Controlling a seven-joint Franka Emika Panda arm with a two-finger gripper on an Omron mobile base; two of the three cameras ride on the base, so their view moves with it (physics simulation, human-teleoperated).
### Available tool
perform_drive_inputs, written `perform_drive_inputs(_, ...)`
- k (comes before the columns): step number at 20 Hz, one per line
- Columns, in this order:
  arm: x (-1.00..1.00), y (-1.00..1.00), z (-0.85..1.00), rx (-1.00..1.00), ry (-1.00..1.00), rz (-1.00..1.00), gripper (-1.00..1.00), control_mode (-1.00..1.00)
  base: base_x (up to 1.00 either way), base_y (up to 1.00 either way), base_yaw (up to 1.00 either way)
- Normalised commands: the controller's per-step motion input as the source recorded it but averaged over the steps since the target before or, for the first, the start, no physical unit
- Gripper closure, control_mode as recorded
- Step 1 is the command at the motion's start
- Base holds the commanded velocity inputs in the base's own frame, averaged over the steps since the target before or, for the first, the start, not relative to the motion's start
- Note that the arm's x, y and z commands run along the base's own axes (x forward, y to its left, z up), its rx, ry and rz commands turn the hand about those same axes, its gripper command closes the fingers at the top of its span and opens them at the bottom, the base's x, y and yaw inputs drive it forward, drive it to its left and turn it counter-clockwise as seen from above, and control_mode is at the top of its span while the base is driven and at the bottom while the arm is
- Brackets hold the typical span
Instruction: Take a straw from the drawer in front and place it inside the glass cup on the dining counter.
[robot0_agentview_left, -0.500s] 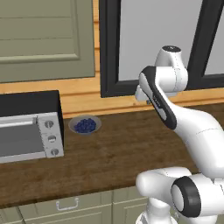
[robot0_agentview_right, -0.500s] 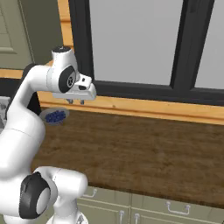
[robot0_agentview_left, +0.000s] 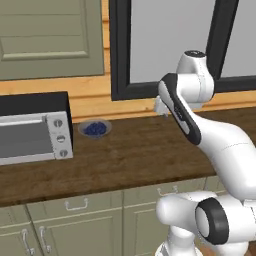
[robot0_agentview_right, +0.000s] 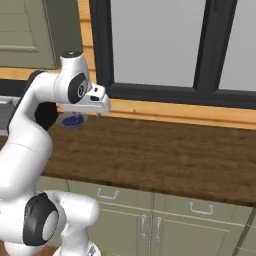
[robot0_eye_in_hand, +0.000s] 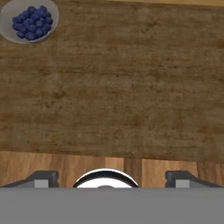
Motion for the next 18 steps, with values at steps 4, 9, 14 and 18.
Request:
perform_drive_inputs(4,0.00,0.00,0.00,0.00,0.00,0.00,-1.00,1.00,-0.46,-0.24,0.00)
perform_drive_inputs(9,0.00,0.00,0.00,0.00,0.00,0.00,-1.00,1.00,-0.07,-0.47,0.11)
perform_drive_inputs(14,0.00,0.00,0.00,0.00,0.00,0.00,-1.00,1.00,0.07,-0.79,0.41)
perform_drive_inputs(18,0.00,0.00,0.00,0.00,0.00,0.00,-1.00,1.00,0.13,-0.77,0.62)
